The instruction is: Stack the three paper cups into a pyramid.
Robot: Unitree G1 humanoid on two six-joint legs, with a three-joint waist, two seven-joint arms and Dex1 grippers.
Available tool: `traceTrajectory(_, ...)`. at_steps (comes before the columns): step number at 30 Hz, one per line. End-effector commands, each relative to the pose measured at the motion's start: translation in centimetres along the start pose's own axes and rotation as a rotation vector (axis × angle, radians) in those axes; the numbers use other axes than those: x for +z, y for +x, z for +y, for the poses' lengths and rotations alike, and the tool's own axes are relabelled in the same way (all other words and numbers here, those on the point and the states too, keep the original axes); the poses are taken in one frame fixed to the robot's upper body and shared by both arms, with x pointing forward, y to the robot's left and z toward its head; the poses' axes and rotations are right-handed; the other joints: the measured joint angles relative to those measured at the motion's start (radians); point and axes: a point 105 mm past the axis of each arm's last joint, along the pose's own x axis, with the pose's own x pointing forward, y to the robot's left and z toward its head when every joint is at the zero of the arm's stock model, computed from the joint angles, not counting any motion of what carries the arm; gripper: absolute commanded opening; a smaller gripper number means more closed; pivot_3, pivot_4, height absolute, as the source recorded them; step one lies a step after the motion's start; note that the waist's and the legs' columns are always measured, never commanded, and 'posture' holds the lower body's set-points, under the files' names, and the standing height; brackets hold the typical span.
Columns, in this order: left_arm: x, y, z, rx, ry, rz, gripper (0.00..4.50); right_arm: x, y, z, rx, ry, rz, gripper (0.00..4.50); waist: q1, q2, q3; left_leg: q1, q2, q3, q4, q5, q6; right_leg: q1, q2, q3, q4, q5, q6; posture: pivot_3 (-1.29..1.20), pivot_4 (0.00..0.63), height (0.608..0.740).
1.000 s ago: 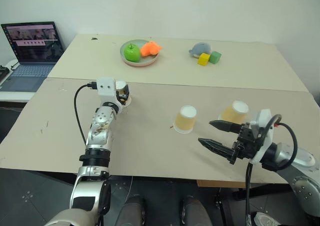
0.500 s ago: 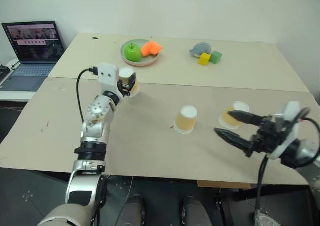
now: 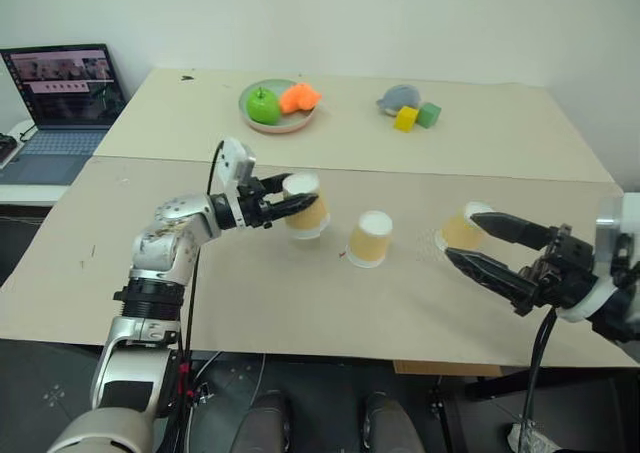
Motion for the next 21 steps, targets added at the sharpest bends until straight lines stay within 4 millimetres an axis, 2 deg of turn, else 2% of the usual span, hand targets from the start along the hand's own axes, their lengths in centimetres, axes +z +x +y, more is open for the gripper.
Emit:
traceTrajectory(1, 0.3, 1.1, -0.9, -0.079, 0.081, 0.017, 2.73, 0.5, 0.2, 0.4, 0.006, -0.045, -0.010, 4.50, 0.000, 0.000, 0.000, 0.000, 0.000, 0.000, 0.000, 0.000, 0.000, 0.000, 0.000, 0.000, 0.000, 0.000, 0.000, 0.00, 0.150, 0.678)
traceTrajectory(4, -0.7, 1.6, -0.9, -0.097, 0.095, 0.044, 2.73, 0.6, 0.2, 0.4, -0.002, -0.050, -0.013, 4.50, 0.001, 0.000, 0.000, 0.000, 0.000, 0.000, 0.000, 0.000, 0.000, 0.000, 0.000, 0.000, 0.000, 0.000, 0.000, 0.00, 0.150, 0.678)
traceTrajectory(21, -2.7, 3.5, -0.6, -0.148, 0.125, 0.085, 2.73, 1.0, -0.2, 0.2, -0.043, -0.072, -0.023, 4.50, 0.000, 0.000, 0.000, 0.000, 0.000, 0.000, 0.000, 0.000, 0.000, 0.000, 0.000, 0.000, 0.000, 0.000, 0.000, 0.00, 0.150, 0.678)
